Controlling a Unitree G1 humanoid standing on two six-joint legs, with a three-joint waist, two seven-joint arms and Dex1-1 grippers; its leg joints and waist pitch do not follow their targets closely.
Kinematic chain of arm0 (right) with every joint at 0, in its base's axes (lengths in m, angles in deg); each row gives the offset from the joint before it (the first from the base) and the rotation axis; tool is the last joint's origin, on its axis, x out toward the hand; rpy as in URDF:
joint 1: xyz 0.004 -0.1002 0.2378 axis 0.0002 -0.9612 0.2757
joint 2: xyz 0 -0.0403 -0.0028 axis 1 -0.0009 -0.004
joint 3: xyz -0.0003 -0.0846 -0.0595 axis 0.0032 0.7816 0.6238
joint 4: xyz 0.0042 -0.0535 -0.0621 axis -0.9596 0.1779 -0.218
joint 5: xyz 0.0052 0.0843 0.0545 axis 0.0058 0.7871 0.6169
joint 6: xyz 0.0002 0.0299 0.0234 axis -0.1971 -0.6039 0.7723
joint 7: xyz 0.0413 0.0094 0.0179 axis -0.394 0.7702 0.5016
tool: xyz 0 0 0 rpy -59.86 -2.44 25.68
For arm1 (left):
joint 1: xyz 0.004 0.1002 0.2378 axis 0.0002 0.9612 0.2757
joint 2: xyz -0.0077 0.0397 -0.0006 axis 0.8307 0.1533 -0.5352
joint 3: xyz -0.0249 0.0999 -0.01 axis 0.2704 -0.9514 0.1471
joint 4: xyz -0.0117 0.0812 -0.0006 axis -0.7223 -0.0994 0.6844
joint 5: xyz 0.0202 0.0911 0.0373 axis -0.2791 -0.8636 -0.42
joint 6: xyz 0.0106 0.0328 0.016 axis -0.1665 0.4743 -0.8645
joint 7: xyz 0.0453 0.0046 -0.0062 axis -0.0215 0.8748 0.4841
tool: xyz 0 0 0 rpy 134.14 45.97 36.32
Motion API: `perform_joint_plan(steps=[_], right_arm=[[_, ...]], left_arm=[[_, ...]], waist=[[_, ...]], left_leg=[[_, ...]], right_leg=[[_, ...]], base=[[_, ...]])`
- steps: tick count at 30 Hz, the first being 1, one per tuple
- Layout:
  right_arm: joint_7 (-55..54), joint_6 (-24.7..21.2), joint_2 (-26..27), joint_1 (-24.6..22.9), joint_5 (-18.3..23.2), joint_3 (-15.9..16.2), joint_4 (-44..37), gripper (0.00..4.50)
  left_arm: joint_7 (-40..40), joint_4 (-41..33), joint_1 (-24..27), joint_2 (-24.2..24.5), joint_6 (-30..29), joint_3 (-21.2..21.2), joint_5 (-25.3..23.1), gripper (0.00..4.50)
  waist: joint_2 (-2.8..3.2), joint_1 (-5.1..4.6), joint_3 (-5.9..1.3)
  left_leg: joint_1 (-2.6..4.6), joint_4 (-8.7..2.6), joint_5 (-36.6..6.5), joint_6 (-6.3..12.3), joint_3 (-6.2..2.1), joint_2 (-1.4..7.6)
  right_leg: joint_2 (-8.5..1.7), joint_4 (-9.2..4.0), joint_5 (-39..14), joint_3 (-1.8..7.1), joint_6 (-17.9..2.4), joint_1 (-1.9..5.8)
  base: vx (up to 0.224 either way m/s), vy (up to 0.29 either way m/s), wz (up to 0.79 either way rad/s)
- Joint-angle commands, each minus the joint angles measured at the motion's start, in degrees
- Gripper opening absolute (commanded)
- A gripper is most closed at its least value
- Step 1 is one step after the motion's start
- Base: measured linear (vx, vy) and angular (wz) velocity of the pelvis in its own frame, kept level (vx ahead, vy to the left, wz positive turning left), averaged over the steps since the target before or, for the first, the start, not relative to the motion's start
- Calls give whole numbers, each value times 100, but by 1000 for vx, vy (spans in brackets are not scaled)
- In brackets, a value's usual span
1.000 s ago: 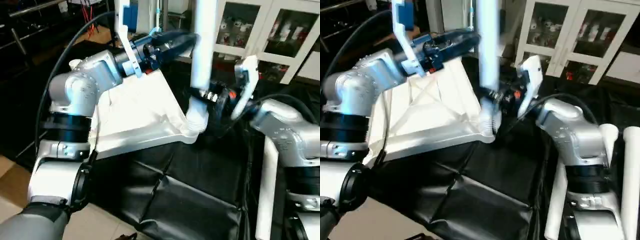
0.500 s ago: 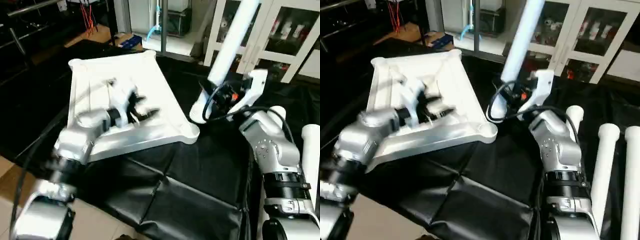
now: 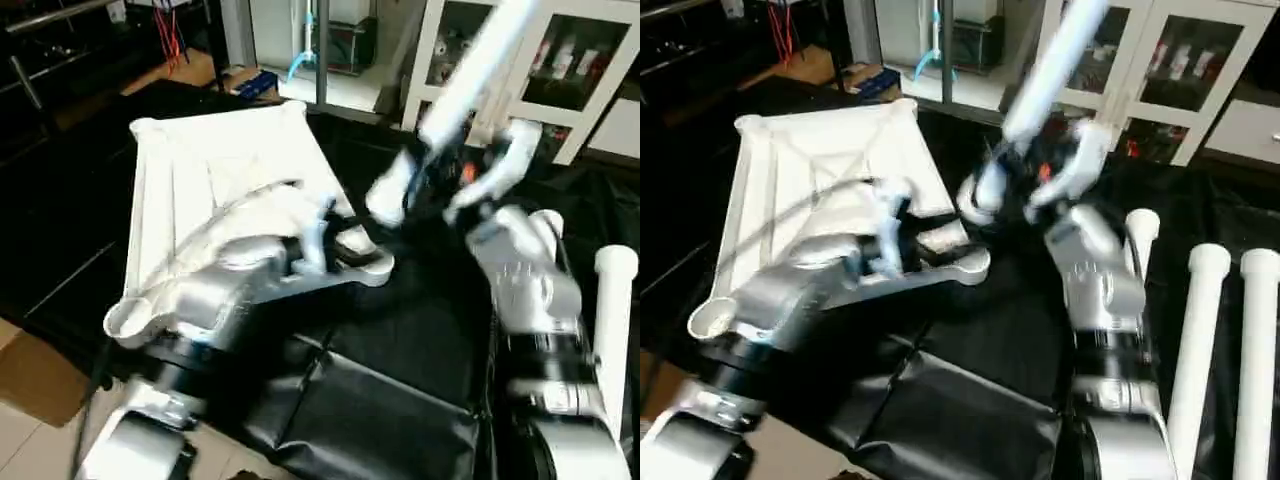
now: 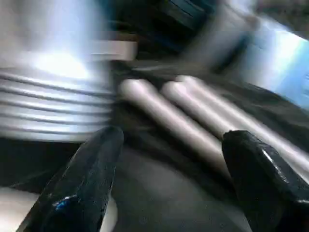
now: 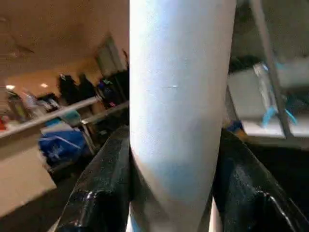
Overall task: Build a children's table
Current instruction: Insert table leg to table base
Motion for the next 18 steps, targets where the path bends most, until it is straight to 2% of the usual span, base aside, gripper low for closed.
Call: perform_joint_plan(steps=[1,4,6,7,8,11,13,18], right_arm=[[15,15,1,8,23,27,-58,181],[36,38,45,26,-36,-14,-41,181],[43,-32,91,29,9,-44,-120,181],[56,-78,103,22,33,-32,-176,181],[62,-138,105,10,72,-8,-240,181],[112,-308,82,-40,206,78,-395,181],[144,-408,77,-78,307,114,-489,181],[213,-498,69,-132,315,161,-578,180]], left_arm=[[177,-174,-73,77,-188,-35,102,370],[306,-236,-51,123,-154,-194,95,370],[84,-41,-79,25,49,-223,-179,370],[-81,128,-120,-47,198,-197,-337,370],[-237,258,-167,-98,263,-153,-439,370],[-717,717,-379,-206,520,77,-667,370],[-951,986,-499,-232,665,213,-750,370],[-1316,1378,-713,-207,920,437,-834,370]], waist=[[-68,-21,-450],[-64,-28,-452],[-66,-41,-443],[-50,-38,-446],[-64,-45,-446],[-59,-36,-446],[-56,-19,-458],[-62,-20,-475]], left_leg=[[74,-461,-769,264,-76,247],[76,-468,-759,271,-81,244],[82,-471,-860,244,-82,250],[87,-469,-893,221,-85,247],[88,-471,-918,205,-86,238],[106,-475,-991,191,-87,241],[88,-473,-913,193,-98,241],[73,-467,-771,250,-101,242]], right_leg=[[-305,-413,-1535,293,-1100,325],[-293,-407,-1501,289,-1112,332],[-289,-435,-1591,288,-1077,332],[-294,-444,-1637,288,-1047,337],[-283,-454,-1673,286,-988,341],[-279,-475,-1717,285,-954,333],[-302,-461,-1670,284,-936,347],[-300,-423,-1369,282,-1039,358]], base=[[0,0,0],[0,0,0],[0,0,0],[0,0,0],[0,0,0],[0,0,0],[0,0,0],[0,0,0]])
